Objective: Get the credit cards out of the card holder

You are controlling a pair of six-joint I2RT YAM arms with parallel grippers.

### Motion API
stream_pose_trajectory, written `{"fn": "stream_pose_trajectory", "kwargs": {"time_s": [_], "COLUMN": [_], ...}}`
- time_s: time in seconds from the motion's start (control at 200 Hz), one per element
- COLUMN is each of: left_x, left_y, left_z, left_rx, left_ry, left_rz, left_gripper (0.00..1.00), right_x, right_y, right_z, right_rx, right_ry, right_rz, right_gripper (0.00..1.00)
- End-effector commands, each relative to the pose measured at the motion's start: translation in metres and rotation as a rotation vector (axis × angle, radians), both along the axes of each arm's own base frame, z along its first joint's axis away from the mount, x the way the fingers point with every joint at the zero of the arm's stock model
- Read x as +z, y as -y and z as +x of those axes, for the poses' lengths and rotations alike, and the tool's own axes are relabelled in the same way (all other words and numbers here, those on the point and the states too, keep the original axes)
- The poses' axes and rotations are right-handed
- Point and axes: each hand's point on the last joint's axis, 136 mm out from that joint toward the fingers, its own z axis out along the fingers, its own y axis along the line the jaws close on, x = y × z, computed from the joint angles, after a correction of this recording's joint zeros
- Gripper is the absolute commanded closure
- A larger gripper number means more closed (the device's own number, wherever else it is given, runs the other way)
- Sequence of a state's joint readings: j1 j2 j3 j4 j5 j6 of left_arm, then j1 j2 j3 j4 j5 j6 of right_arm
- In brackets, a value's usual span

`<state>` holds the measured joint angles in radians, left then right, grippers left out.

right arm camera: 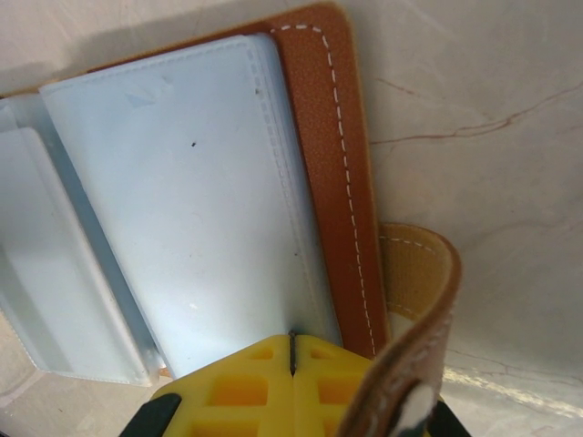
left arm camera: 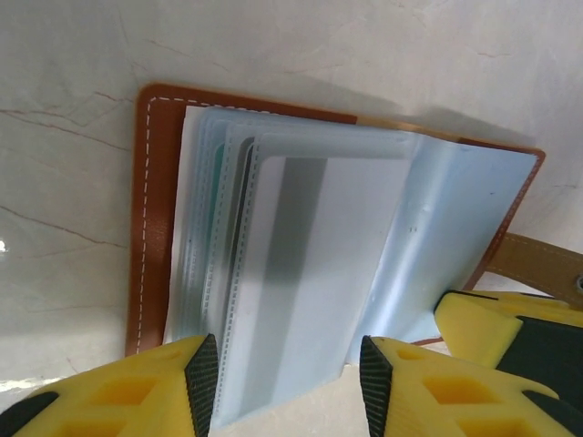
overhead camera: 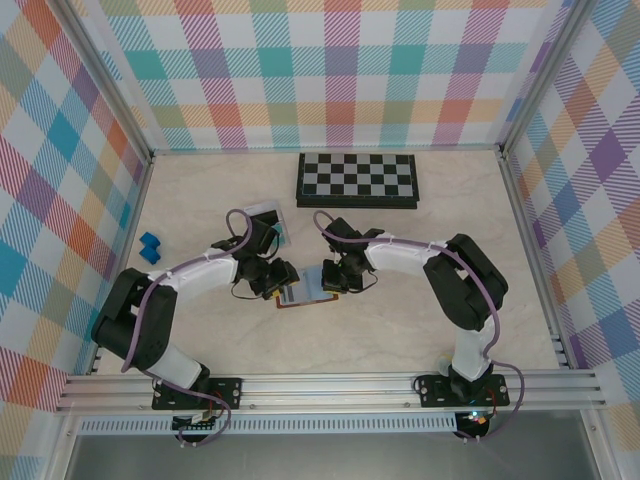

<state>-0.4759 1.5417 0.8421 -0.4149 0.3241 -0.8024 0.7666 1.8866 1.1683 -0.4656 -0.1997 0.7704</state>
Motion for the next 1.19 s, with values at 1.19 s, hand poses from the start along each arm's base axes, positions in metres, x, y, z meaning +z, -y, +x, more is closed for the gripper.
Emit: {"fn": "stream_pose_trajectory", "kwargs": {"time_s": [1.19], "left_x": [0.032], "left_y": [0.037], "left_z": [0.010], "left_rx": [-0.146], "left_ry": [0.069], "left_rz": [-0.188], "left_gripper": [0.66], "right_x": [-0.018], "right_y": [0.006], "right_z": [-0.012], "right_rx": [0.019], "right_ry": [-0.044], "right_rz": [-0.046], "right_gripper": [0.94]}}
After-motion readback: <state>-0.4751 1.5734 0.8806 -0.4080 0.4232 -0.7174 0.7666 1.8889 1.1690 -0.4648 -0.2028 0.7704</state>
